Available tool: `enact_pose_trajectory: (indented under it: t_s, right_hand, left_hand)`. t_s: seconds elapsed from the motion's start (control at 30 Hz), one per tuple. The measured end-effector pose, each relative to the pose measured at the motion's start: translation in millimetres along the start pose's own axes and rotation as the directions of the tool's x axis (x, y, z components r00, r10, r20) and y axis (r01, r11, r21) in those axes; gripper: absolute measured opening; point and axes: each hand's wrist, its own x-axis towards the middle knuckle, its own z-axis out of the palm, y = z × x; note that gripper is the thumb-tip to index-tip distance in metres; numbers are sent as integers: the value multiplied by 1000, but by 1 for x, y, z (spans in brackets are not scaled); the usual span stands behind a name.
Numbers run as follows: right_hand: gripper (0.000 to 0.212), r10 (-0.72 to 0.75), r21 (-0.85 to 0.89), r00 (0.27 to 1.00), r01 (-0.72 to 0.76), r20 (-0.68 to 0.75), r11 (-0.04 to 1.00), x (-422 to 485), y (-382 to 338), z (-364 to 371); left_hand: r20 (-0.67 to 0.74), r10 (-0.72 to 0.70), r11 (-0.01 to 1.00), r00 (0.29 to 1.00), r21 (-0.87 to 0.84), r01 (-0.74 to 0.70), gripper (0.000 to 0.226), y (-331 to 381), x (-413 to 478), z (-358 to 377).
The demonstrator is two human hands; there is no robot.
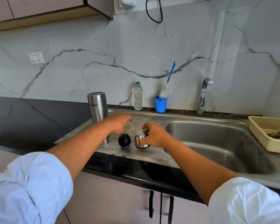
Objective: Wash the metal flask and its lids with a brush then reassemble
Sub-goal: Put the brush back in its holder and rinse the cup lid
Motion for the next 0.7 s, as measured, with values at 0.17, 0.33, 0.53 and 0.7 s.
enact_pose_trajectory:
  t_s: [0.17,0.33,0.53,0.7]
  right_hand:
    - [70,40,-19,999,-39,19,999,2,1,15]
    - [70,63,-29,998,-62,21,998,2,3,21]
    - [84,107,-15,994,-106,21,994,1,9,12]
    - [26,110,-221,978,-149,-176,964,0,15,-15]
  left_hand:
    - [8,-13,1000,1000,-15,13,62,-10,-8,6]
    - [12,1,999,1000,-48,0,63,-12,-9,11]
    - [-4,39,997,999,-69,-39,57,0,-4,16]
    - [-71,88,993,994,-77,-94,49,14,1,17]
